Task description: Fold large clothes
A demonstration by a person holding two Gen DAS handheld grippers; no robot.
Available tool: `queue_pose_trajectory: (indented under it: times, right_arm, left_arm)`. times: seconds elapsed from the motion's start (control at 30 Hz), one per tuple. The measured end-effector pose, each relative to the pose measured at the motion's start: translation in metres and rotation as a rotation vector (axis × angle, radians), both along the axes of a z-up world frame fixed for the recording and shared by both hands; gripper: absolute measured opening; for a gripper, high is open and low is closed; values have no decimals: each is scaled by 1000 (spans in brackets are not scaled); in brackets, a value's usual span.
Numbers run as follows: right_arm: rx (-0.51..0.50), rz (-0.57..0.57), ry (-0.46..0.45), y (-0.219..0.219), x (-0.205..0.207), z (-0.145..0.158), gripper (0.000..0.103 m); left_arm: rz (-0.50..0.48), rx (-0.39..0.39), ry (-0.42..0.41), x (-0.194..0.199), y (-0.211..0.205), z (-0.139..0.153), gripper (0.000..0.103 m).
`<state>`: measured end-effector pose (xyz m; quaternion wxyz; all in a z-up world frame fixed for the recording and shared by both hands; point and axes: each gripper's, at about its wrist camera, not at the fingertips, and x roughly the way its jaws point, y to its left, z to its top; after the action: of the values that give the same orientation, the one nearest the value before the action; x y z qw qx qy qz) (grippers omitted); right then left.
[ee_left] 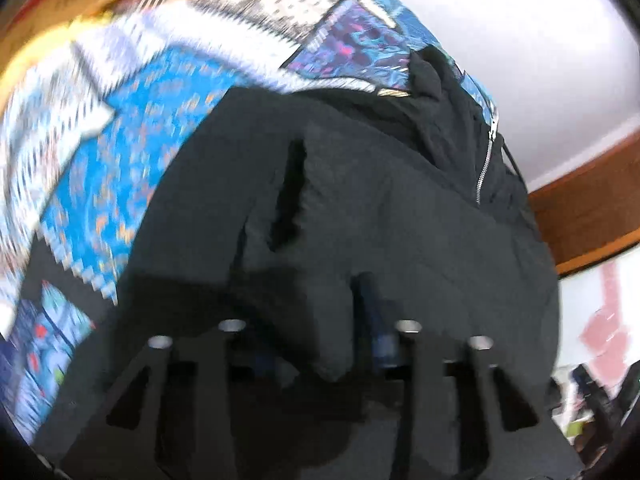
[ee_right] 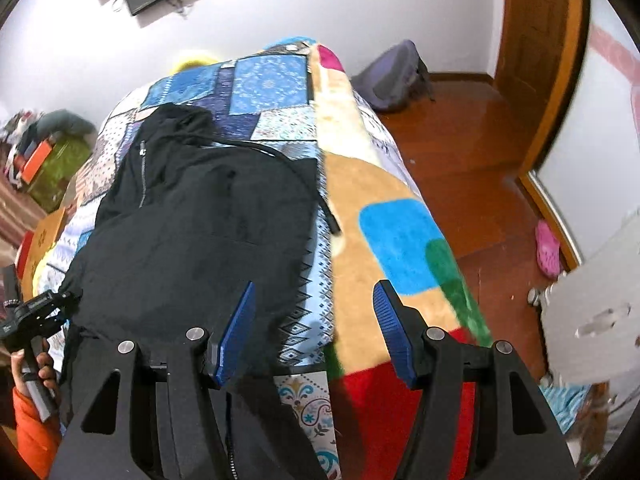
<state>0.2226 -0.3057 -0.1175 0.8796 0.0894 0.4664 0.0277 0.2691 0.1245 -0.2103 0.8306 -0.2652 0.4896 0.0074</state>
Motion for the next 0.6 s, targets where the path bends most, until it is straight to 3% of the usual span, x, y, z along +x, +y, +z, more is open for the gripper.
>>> queue_pose_trajectory:
  times: [0.17, 0.43, 0.6]
  right_arm:
    - [41, -3, -11, -2, 4, 4, 57]
    - [42, 56, -39, 21, 13, 13, 57]
    - [23, 122, -9, 49, 17, 3, 57]
  left_arm:
    - [-74, 232, -127, 8, -28, 48, 12]
    - [-77, 247, -373, -3, -23, 136, 11]
    - [-82, 338, -417, -17, -19, 144, 11]
